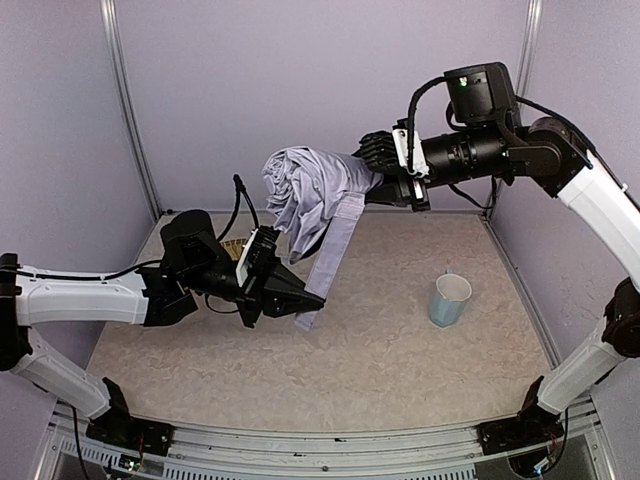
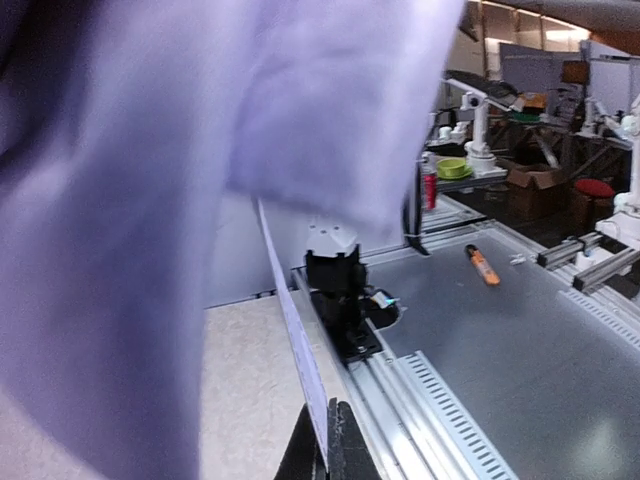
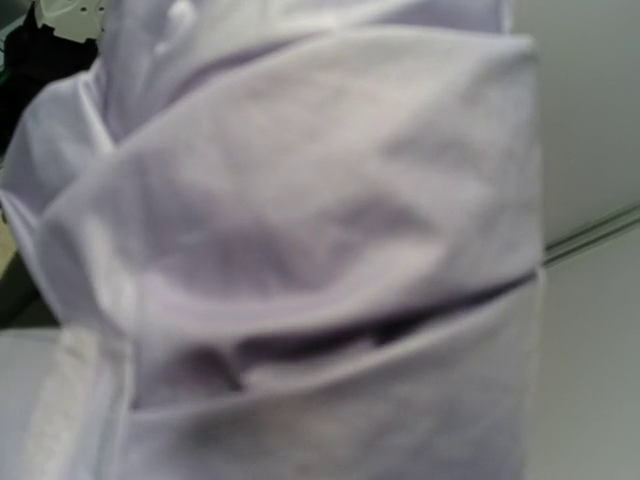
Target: Put away the umbrella
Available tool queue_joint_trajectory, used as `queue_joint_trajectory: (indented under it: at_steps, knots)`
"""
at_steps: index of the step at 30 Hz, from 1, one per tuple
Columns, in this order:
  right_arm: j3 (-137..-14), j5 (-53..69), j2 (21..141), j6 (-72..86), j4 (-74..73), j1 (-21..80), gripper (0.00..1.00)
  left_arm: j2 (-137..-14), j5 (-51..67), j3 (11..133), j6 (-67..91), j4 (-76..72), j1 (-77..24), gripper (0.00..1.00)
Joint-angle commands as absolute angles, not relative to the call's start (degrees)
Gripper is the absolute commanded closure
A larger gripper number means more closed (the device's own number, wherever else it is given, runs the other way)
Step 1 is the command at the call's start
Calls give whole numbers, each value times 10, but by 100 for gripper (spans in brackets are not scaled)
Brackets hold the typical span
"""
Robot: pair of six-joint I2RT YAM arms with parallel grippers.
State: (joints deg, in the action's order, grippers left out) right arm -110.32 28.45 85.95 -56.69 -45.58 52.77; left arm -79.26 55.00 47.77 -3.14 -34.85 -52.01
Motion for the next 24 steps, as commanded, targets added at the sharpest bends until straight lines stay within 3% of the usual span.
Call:
queue_joint_trajectory:
  at_steps: [1, 5, 14, 24]
  knots:
    - [-1100, 271, 835, -533, -427, 533, 100, -773, 413, 440, -103, -294, -507, 100]
    - [-1084, 278, 838, -471, -441, 546, 100, -821, 335, 411, -92, -343, -451, 100]
    - [-866, 382, 800, -332, -405, 613, 100, -969, 315, 482, -160, -442, -349, 100]
    - [-622, 375, 902, -160, -327, 633, 100, -1041, 307, 593, -298, -437, -336, 100]
